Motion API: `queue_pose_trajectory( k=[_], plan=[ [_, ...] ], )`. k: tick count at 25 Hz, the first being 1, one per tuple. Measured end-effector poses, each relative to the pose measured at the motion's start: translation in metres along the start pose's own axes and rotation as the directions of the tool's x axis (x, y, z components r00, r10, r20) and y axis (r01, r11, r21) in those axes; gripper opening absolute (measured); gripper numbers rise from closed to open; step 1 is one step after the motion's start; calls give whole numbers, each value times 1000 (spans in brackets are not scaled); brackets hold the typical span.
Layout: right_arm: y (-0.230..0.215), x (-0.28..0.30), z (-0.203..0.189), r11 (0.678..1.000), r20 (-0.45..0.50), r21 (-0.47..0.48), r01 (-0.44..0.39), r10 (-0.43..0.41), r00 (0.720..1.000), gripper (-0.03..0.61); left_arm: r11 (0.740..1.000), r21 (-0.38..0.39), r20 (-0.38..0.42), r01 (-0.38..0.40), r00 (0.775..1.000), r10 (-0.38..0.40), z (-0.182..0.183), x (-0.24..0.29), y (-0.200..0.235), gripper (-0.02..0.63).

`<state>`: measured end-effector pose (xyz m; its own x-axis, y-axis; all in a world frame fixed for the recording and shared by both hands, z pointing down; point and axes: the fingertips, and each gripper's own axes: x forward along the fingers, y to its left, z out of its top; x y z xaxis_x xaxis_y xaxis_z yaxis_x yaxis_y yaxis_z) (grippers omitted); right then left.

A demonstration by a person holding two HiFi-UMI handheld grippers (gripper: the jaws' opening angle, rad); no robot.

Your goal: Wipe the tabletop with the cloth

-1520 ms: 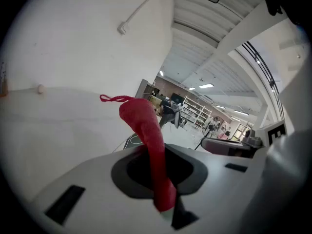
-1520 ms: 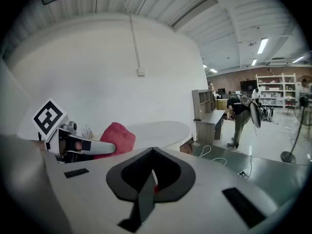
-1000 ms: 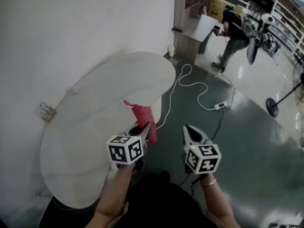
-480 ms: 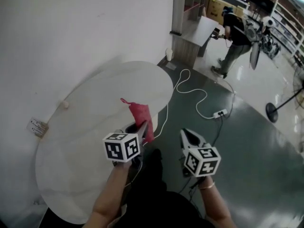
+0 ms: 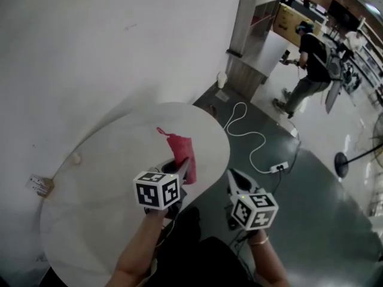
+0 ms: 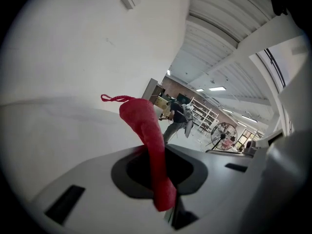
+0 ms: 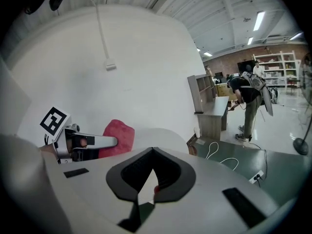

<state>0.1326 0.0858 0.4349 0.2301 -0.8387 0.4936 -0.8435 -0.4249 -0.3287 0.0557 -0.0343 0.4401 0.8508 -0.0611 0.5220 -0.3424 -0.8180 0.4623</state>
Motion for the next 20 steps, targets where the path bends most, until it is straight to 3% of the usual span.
queue_pose_trajectory(
  k=[9,20],
  plan=[
    [-11,75,47,998,-40,-65,12,-15,999,3,999,-37,-26,-12,1000,11,38,52,46,48],
    [-21,165,80,989,-126,-97,-109,96,987,3,994,-90,-41,-67,997,63,86,116,98,48]
  ],
)
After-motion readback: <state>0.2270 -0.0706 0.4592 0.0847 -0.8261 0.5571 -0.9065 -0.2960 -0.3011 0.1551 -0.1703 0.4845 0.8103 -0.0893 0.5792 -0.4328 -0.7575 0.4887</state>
